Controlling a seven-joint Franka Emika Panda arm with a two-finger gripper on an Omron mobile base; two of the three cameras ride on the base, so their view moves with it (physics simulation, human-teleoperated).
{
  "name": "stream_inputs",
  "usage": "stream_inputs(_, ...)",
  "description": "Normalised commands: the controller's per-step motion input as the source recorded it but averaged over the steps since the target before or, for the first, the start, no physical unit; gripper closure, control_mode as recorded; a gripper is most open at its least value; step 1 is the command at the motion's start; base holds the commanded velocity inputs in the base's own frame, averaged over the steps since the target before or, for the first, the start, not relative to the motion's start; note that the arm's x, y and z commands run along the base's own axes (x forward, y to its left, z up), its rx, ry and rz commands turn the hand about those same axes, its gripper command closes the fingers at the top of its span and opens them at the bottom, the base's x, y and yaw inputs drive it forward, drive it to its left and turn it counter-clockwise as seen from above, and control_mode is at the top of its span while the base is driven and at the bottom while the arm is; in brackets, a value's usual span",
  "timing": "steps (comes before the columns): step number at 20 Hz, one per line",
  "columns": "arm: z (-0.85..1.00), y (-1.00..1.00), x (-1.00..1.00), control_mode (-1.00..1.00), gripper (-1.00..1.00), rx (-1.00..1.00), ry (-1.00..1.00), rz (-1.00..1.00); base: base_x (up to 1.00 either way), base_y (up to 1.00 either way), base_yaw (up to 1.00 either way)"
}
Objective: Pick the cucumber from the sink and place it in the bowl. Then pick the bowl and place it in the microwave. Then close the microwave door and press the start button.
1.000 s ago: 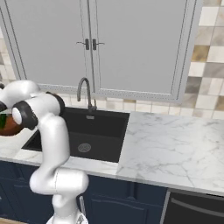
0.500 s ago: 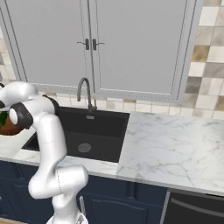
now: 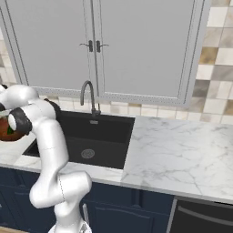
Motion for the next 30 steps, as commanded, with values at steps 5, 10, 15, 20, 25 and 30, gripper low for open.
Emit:
stream_inputs(5, 0.21, -0.60, -0.22, -1.00, -1.00, 0.13, 0.00, 0.00, 0.00, 0.00, 0.00)
stream_inputs(10, 0.85, -0.40, -0.64, -1.00, -1.00, 0.21, 0.03, -0.05, 0.00, 0.00, 0.00)
stream_inputs(15, 0.28, -0.74, -0.64, -1.00, -1.00, 0.22, 0.11, -0.11, 0.00, 0.00, 0.00)
stream_inputs(20, -0.39, -0.75, -0.02, -1.00, -1.00, 0.12, 0.02, -0.03, 0.00, 0.00, 0.00)
stream_inputs(25, -0.36, 0.17, 0.00, -1.00, -1.00, 0.04, 0.00, -0.01, 0.00, 0.00, 0.00)
stream_inputs(30, -0.20, 0.45, 0.00, -1.00, -1.00, 0.00, 0.00, 0.00, 0.00, 0.00, 0.00)
